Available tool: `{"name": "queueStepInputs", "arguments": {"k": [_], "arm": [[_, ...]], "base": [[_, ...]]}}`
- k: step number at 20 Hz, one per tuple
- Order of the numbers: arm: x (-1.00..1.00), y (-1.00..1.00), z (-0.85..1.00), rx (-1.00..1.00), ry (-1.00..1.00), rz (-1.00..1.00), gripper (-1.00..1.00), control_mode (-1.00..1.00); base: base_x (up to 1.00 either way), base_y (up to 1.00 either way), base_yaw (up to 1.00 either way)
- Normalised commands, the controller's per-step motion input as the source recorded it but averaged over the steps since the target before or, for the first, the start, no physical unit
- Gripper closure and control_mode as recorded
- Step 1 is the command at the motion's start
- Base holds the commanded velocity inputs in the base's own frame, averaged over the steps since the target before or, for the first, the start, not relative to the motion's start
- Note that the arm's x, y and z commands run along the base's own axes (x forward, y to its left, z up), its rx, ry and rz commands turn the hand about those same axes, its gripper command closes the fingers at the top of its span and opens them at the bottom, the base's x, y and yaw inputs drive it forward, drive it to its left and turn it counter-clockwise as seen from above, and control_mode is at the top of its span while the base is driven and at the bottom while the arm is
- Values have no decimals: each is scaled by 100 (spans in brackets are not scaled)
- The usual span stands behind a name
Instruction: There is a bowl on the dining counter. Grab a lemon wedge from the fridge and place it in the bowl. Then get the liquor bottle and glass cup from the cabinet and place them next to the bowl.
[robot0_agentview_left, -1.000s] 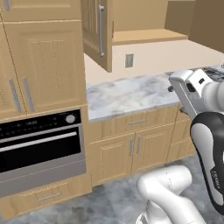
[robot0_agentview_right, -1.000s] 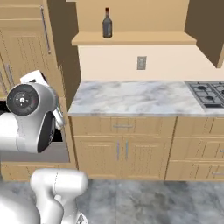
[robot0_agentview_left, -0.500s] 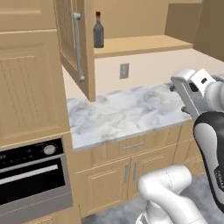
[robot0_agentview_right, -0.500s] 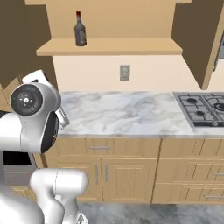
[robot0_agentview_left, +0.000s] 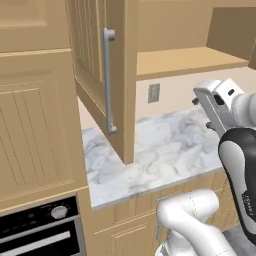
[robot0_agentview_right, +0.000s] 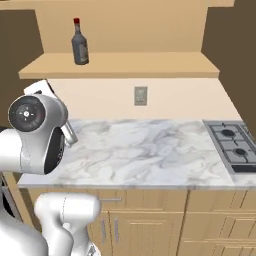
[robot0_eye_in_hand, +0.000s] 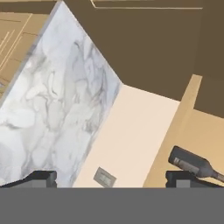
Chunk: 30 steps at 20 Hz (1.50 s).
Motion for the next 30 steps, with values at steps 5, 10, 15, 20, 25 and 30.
{"name": "queueStepInputs", "arguments": {"k": [5,10,15,20,25,30], "arm": [[0,0,0,0,0,0,-100,100],[12,-9,4,0,0,1,-100,-100],[0,-6,27,-17,-1,15,-100,-100],[0,0,57,-25,-6,24,-100,-100],[0,0,59,-27,-14,26,-100,-100],[4,24,26,-33,-14,18,-100,-100]], "base": [[63,-16,0],[34,-9,0],[0,0,0],[0,0,0],[0,0,0],[0,0,0]]}}
